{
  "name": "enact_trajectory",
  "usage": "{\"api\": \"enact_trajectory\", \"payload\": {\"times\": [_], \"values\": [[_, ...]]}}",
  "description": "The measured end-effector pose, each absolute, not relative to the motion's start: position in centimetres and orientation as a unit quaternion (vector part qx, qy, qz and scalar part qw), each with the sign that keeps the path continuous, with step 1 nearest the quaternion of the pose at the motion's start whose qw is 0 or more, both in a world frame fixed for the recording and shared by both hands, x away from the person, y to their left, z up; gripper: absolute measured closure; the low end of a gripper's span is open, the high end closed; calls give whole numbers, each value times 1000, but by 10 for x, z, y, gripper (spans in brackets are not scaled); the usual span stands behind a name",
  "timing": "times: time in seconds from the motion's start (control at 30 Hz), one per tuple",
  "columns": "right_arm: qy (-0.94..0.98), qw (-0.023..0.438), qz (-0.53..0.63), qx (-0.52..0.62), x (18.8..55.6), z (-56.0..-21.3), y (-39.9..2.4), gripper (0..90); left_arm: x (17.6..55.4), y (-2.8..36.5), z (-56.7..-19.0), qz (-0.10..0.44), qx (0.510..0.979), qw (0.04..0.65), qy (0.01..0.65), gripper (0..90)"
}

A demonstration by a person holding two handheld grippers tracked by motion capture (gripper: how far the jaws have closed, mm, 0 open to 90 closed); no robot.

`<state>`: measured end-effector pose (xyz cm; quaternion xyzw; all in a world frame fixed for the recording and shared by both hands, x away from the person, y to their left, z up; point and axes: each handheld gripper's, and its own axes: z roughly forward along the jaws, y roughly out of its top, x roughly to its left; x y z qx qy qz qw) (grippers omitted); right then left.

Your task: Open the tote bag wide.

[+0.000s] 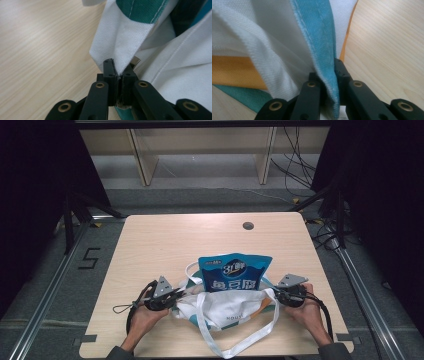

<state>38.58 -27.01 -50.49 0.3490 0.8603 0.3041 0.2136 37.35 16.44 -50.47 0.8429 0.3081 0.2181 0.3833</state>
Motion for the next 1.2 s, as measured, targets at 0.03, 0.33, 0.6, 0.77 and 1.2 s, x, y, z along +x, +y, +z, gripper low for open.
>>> {"api": "enact_trajectory", "payload": {"times": [0.03,0.33,0.6,0.77,1.2], "values": [[862,216,303,343,387,-504,-271,850,373,163,-505,223,845,376,307,858],[866,219,297,339,387,-503,-270,848,379,159,-512,222,844,377,310,853],[844,227,321,365,388,-492,-278,646,378,170,-495,218,827,377,356,565],[802,257,371,392,377,-467,-287,542,374,169,-469,219,811,396,372,421],[796,210,465,325,343,-405,-270,497,376,145,-418,236,803,432,336,377]]}}
